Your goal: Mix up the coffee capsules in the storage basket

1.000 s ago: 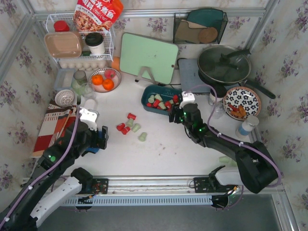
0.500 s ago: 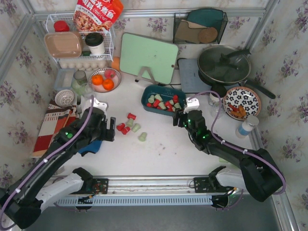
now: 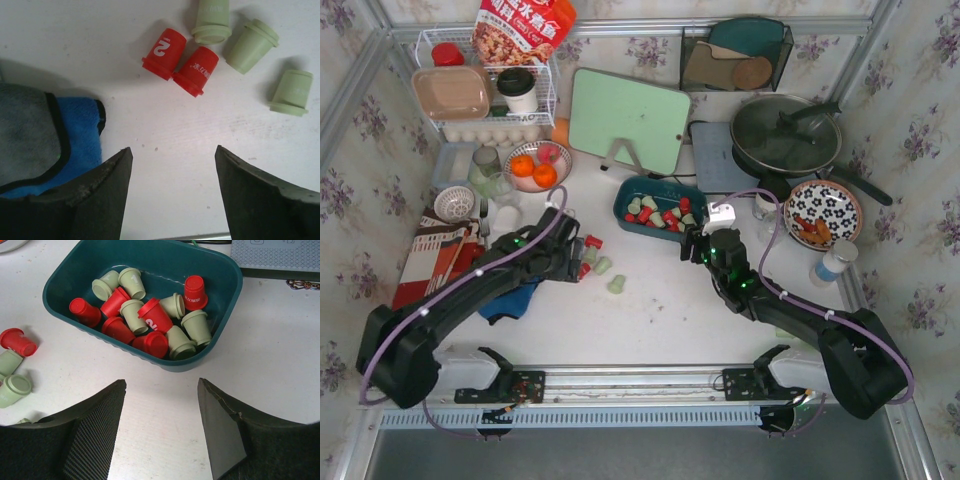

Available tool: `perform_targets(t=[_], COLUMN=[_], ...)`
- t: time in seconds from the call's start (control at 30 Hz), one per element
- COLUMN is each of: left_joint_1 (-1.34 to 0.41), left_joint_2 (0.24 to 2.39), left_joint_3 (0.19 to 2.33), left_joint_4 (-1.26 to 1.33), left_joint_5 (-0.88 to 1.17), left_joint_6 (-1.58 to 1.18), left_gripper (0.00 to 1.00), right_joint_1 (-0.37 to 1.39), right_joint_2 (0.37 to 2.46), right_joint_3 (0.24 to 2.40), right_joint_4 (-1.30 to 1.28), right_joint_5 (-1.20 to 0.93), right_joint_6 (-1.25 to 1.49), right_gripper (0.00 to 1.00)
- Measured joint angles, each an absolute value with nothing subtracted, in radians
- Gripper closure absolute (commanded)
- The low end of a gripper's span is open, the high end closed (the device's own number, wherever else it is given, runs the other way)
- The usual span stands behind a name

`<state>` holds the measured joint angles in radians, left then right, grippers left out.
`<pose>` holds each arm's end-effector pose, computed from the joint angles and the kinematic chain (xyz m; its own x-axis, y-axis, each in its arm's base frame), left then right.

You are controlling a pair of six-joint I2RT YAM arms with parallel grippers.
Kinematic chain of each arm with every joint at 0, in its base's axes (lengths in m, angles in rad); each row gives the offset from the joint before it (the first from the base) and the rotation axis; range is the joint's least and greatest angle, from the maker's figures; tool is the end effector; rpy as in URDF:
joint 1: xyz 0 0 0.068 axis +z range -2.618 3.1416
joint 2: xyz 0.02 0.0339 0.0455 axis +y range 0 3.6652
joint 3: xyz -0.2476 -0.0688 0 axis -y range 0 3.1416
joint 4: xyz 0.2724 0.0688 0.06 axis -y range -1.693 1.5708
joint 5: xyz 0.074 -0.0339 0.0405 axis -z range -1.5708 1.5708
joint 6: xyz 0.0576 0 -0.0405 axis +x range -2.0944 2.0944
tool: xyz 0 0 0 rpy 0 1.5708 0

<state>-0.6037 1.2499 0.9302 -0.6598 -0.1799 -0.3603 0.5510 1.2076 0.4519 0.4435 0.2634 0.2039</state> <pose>0.2464 -0.1574 0.2113 -0.8076 0.1355 -0.5740 0.2049 0.9771 -0.0575 0.2590 0.1416 0.1620 -0.3159 0.0354 -0.9481 -0.2353 0.9652 0.1144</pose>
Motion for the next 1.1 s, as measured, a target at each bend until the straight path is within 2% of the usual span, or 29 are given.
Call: perform_targets(t=[0.2,0.37,0.57,1.1], left_joint_1=[-0.603,-0.601,-0.587,-0.530], left_joint_2=[1.446,1.601,1.744,1.848], left_joint_3=[0.996,1.112,1.231,1.260], left_joint_4=[-0.611,-0.599,-0.617,-0.664], left_joint_5=[-0.200,-0.221,-0.250,-0.230], left_joint_6=[-0.337,-0.288,-0.249,-0.234], left_gripper=[0.36,0.47,0.52,0.63], right_joint_1=[0.551,0.551,0.551,0.551], right_joint_2=[1.208,1.208,1.215,1.219], right_joint_3=[0.452,0.455,0.466,0.479], right_joint_4=[0.443,0.442,0.432,0.417], right_joint_5=[0.262,0.258,0.246,0.224], right_joint_6=[0.204,0.204,0.204,0.204], right_gripper=[0.33,0.33,0.33,0.33])
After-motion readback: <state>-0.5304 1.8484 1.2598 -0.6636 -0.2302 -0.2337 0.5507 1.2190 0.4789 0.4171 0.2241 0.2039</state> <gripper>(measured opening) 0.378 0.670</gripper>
